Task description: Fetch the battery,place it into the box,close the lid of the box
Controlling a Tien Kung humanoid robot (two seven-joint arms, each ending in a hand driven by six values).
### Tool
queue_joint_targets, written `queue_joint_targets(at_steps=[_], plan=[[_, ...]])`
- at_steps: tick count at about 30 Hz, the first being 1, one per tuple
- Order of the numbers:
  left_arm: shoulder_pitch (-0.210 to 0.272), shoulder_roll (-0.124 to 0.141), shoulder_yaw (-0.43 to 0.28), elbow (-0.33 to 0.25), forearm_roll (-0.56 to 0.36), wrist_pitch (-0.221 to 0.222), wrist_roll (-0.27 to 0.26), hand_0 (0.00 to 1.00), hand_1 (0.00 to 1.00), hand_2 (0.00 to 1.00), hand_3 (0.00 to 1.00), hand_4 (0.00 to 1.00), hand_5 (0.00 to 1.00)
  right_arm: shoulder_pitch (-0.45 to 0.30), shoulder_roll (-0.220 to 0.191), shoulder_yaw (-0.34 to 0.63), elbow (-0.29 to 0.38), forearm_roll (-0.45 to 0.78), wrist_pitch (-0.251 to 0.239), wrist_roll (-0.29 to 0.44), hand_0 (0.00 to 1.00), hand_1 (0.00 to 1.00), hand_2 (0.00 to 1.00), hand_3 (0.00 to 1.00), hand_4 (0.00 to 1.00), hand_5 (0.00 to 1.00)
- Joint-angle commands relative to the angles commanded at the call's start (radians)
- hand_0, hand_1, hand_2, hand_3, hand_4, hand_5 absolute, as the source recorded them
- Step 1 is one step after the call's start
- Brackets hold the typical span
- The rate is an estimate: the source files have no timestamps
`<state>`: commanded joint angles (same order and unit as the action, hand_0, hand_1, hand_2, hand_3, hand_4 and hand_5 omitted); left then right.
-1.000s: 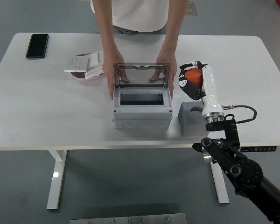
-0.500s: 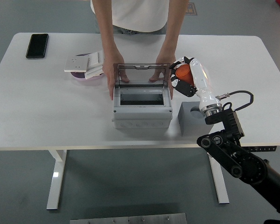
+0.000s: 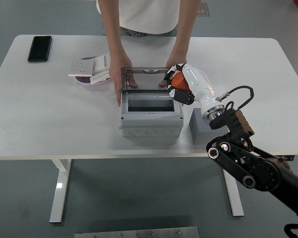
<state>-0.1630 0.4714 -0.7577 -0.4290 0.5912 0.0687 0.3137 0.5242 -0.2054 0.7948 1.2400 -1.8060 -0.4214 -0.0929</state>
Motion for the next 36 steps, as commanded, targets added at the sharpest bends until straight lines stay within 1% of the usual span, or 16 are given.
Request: queue_joint_targets(at_steps=[9,18,26,36], plan=[[-0.001,0.001,-0.001,0.000,0.000,0.000,0.000,0.624,0.744,0.593,0.499,0.324,0.002,0.051,0.011,-0.058,-0.028,-0.051,0.088,-0.119,0.183,0.217,0.290,0.354,0.136,0.002],[-0.001,0.001,-0.003,0.000,0.002,0.000,0.001,0.625,0.744,0.592,0.499,0.325,0.002,0.106,0.029,-0.086,-0.060,-0.057,0.142,-0.194,0.185,0.218,0.289,0.362,0.144,0.002],[0.001,0.004,-0.007,0.000,0.007,0.000,0.004,0.625,0.745,0.592,0.500,0.328,0.002,0.145,0.046,-0.119,-0.064,-0.051,0.161,-0.214,0.184,0.218,0.287,0.362,0.144,0.002],[0.000,0.005,-0.011,0.000,0.014,-0.003,0.007,0.626,0.745,0.592,0.500,0.335,0.002,0.177,0.081,-0.173,-0.086,-0.028,0.163,-0.210,0.183,0.218,0.290,0.368,0.154,0.002]])
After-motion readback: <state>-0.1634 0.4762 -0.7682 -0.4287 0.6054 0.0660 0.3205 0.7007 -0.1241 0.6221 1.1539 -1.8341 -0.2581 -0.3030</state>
